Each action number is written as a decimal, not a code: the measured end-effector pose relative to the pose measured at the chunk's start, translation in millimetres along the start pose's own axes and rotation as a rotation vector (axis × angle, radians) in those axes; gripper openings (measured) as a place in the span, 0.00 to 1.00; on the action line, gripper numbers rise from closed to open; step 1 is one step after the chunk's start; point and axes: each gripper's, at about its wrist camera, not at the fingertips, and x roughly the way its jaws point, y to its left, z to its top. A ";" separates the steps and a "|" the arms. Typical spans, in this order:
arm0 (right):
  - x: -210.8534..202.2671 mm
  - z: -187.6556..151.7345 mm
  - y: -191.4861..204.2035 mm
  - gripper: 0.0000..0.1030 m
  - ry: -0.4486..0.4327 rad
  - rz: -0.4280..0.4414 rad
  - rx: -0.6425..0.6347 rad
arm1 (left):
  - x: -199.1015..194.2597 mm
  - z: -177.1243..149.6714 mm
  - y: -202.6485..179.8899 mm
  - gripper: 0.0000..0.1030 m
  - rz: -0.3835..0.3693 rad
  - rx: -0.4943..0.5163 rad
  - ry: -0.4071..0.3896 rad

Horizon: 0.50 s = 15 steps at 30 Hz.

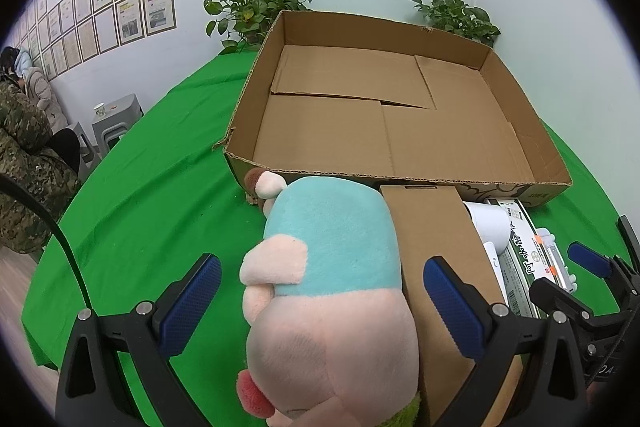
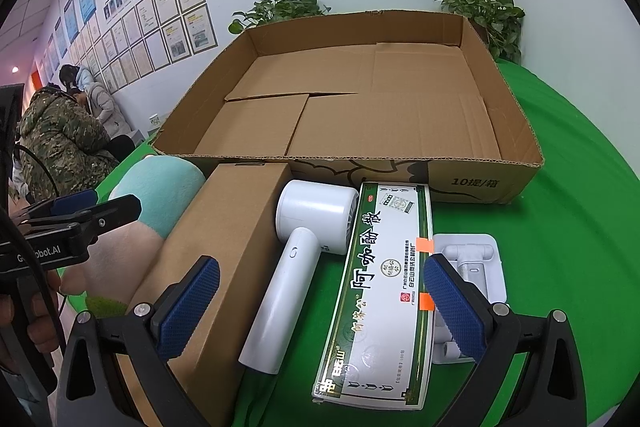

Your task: Organize objects

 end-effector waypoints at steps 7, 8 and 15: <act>-2.5 0.4 2.0 1.00 -0.001 0.004 -0.010 | -0.2 0.1 0.0 0.98 0.001 0.003 -0.002; -2.9 0.4 2.5 1.00 -0.001 0.004 -0.010 | -0.2 0.1 0.0 0.98 0.001 0.003 -0.001; -2.9 0.3 2.6 1.00 0.001 0.004 -0.010 | -2.5 -0.3 -0.4 0.98 -0.003 0.006 -0.004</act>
